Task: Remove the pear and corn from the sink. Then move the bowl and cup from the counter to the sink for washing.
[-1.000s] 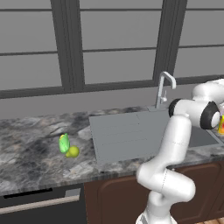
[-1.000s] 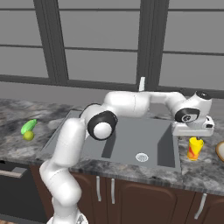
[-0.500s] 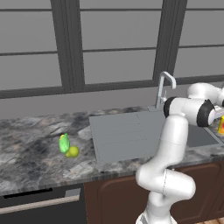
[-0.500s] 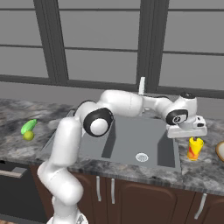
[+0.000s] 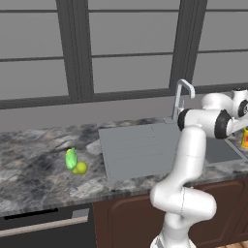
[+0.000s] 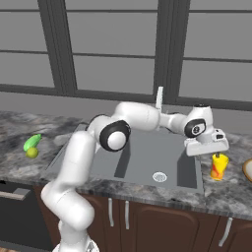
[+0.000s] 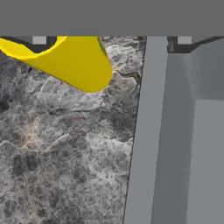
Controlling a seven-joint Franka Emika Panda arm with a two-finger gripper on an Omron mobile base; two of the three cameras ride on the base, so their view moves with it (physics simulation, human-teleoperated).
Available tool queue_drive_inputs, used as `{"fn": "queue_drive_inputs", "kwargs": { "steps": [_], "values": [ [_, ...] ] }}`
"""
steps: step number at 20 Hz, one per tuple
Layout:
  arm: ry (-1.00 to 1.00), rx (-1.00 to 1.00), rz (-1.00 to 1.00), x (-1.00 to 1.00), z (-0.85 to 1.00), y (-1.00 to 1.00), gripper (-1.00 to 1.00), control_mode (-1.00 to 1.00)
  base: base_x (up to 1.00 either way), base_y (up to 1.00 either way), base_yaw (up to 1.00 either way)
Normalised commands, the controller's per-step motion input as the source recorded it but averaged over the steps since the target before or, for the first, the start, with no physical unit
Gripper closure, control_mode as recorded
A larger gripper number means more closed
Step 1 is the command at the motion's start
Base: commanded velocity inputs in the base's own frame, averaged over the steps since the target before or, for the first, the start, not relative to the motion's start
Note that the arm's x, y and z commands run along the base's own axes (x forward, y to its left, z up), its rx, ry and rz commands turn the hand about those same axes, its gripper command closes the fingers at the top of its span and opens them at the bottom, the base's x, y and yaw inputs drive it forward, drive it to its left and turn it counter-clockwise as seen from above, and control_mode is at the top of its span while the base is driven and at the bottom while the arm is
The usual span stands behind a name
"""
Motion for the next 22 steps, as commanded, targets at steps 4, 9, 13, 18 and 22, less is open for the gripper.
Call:
{"fn": "queue_drive_inputs", "kwargs": {
  "steps": [4, 9, 13, 18, 22],
  "values": [
    [0.07, 0.0, 0.0, 0.09, 0.0, -0.26, -1.0, -1.0, 0.0, 0.0, 0.0],
    [0.06, 0.0, -0.01, 0.01, 0.0, -0.31, -1.0, -1.0, 0.0, 0.0, 0.0],
    [0.03, 0.01, -0.01, -0.03, -0.11, -0.12, -1.0, -1.0, 0.0, 0.0, 0.0],
    [0.01, 0.06, 0.0, -0.14, -0.25, 0.05, -1.0, -1.0, 0.0, 0.0, 0.0],
    [0.0, 0.11, 0.0, -0.16, -0.22, 0.14, 1.0, -1.0, 0.0, 0.0, 0.0]
  ]
}}
